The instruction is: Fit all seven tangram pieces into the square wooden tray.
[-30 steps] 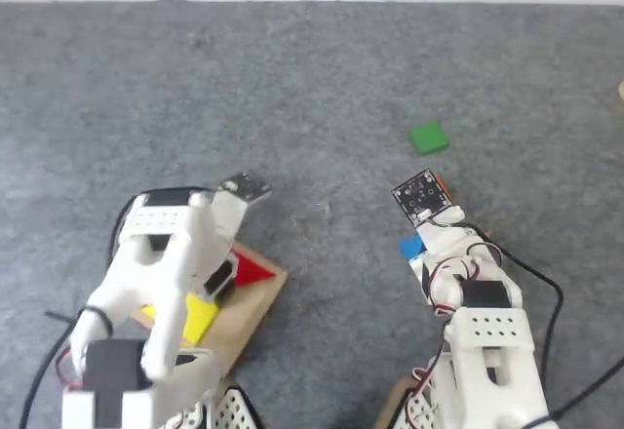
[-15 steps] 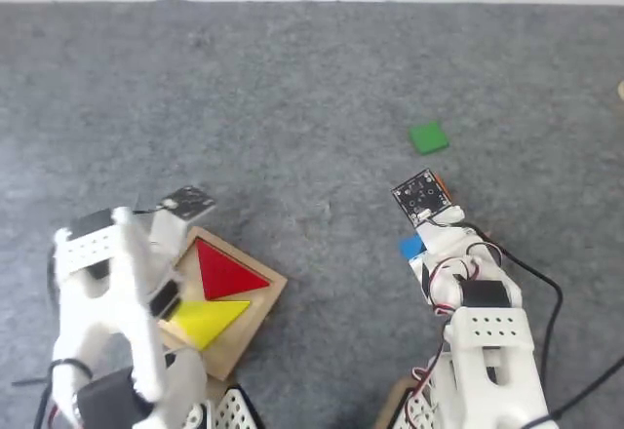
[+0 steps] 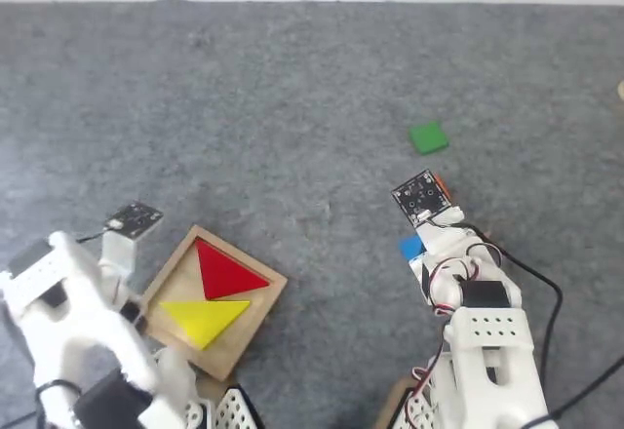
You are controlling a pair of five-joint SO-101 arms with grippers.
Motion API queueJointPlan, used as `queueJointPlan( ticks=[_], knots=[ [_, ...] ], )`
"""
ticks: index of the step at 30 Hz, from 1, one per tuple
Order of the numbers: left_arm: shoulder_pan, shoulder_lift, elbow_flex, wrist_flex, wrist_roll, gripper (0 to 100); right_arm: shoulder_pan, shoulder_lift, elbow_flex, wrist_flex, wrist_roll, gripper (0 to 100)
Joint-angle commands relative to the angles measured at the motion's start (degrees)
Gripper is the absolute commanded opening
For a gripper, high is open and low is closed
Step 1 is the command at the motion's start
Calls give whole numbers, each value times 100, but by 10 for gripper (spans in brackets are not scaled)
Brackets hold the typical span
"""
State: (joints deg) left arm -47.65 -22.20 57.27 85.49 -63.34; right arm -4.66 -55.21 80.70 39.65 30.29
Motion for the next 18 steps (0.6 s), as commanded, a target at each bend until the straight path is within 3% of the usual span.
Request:
queueJointPlan(
  ticks=[1,8,14,18],
  knots=[
    [316,-149,215,-35,-70,111,48,-110,-35,-75,53,183],
    [1415,-26,365,-756,9,148,40,-110,-35,-75,53,183],
    [3033,1266,101,-2084,1538,148,22,-110,-35,-75,53,183],
    [3560,2268,-1007,-1943,2233,148,22,-110,-35,-84,53,183]
  ],
)
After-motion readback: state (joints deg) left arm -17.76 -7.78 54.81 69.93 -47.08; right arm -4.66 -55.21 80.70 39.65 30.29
